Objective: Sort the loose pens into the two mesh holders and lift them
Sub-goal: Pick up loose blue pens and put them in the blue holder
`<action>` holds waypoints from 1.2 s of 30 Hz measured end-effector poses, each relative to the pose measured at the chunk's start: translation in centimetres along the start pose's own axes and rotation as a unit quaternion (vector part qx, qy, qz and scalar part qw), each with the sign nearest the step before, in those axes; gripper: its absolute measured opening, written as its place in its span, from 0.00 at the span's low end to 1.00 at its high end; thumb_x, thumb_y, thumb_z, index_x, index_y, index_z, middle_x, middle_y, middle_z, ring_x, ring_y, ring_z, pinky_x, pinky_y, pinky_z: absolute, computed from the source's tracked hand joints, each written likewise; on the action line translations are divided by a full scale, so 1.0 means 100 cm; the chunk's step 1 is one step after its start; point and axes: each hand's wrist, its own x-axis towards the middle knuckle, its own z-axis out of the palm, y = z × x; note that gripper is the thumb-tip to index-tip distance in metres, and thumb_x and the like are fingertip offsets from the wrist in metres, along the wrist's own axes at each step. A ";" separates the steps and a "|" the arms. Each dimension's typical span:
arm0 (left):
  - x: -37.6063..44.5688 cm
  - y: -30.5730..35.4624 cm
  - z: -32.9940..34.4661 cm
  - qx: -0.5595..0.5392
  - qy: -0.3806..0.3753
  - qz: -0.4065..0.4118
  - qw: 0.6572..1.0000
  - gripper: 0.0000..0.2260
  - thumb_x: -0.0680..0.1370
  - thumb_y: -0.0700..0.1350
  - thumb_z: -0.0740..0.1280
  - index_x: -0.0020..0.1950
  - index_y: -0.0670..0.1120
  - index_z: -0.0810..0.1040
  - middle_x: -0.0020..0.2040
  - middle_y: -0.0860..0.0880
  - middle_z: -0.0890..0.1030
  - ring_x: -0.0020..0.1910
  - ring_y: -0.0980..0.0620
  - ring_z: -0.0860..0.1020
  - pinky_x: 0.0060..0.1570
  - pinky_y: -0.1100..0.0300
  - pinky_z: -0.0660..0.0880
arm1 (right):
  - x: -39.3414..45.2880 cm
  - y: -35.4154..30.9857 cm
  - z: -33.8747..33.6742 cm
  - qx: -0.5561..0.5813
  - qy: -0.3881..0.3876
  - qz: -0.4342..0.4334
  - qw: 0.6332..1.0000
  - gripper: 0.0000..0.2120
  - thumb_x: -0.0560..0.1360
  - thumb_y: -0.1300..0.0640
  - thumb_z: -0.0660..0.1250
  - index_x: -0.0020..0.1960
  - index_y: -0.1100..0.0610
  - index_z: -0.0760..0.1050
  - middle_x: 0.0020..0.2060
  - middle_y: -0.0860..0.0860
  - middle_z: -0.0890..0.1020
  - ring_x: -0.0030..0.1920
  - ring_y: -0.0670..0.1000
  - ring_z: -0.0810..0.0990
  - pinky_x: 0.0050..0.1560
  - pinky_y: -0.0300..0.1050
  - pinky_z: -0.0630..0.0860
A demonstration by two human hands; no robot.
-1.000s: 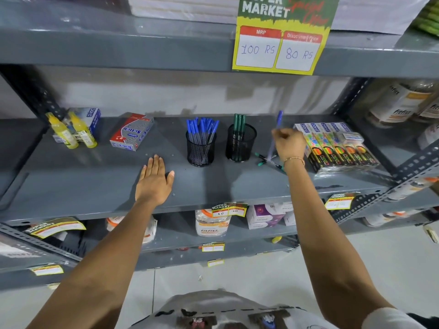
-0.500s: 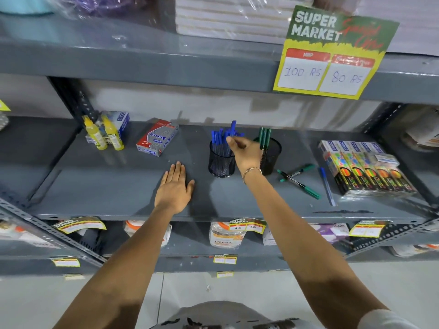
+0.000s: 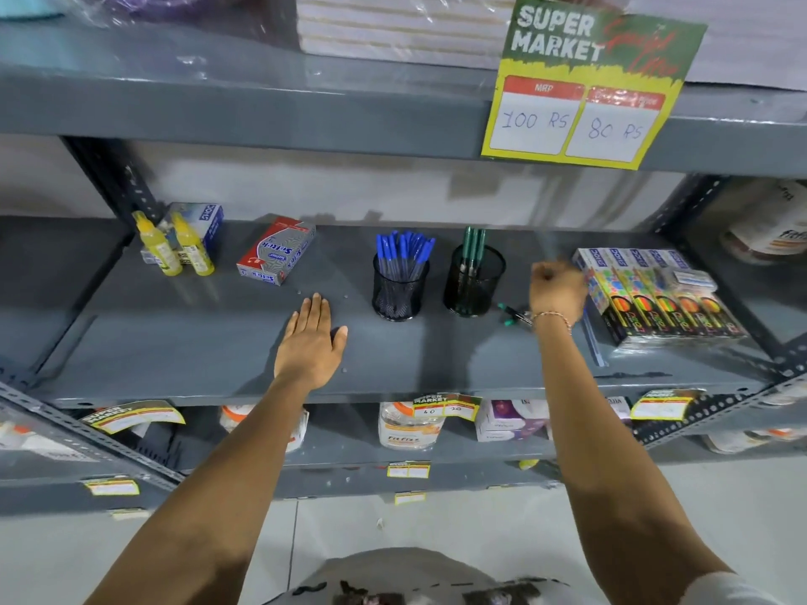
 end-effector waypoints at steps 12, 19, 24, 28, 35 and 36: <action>-0.001 0.002 0.000 0.005 0.001 -0.002 1.000 0.29 0.82 0.55 0.45 0.78 0.40 0.46 0.80 0.43 0.47 0.78 0.47 0.45 0.76 0.53 0.42 | 0.025 0.070 -0.040 -0.232 -0.026 0.054 0.971 0.16 0.75 0.52 0.68 0.54 0.64 0.77 0.51 0.62 0.82 0.52 0.62 0.81 0.48 0.54 0.78; -0.001 0.003 -0.001 0.006 0.003 -0.003 1.000 0.29 0.82 0.56 0.45 0.78 0.39 0.46 0.80 0.43 0.47 0.78 0.47 0.45 0.76 0.53 0.42 | 0.022 0.069 -0.039 -0.243 -0.037 0.070 0.967 0.12 0.72 0.61 0.71 0.53 0.65 0.76 0.50 0.62 0.83 0.51 0.62 0.82 0.46 0.51 0.78; -0.003 0.003 0.000 0.008 0.011 -0.005 1.000 0.29 0.82 0.55 0.45 0.78 0.39 0.46 0.80 0.42 0.48 0.78 0.47 0.46 0.76 0.53 0.42 | 0.029 0.045 -0.047 -0.141 -0.021 0.096 0.985 0.15 0.76 0.56 0.66 0.56 0.66 0.74 0.55 0.63 0.80 0.55 0.62 0.80 0.48 0.50 0.76; -0.001 0.002 0.001 0.003 0.009 -0.010 1.000 0.29 0.82 0.55 0.45 0.78 0.40 0.46 0.80 0.43 0.48 0.78 0.48 0.45 0.76 0.54 0.41 | 0.021 -0.013 -0.049 -0.063 -0.002 -0.002 0.998 0.16 0.79 0.56 0.58 0.53 0.67 0.78 0.52 0.66 0.81 0.54 0.64 0.80 0.51 0.51 0.76; 0.000 0.001 0.003 -0.005 0.019 -0.003 1.000 0.29 0.82 0.54 0.47 0.78 0.39 0.48 0.79 0.43 0.49 0.78 0.47 0.47 0.77 0.52 0.43 | -0.045 -0.097 -0.002 0.180 -0.157 -0.136 0.962 0.09 0.75 0.66 0.60 0.40 0.54 0.74 0.41 0.56 0.84 0.43 0.52 0.80 0.44 0.40 0.74; 0.000 0.001 0.003 -0.006 0.023 -0.001 1.000 0.29 0.82 0.54 0.47 0.78 0.39 0.48 0.79 0.43 0.50 0.78 0.47 0.47 0.77 0.52 0.44 | -0.056 -0.102 0.008 0.193 -0.181 -0.140 0.954 0.10 0.75 0.67 0.59 0.41 0.54 0.72 0.37 0.54 0.83 0.42 0.51 0.80 0.45 0.40 0.74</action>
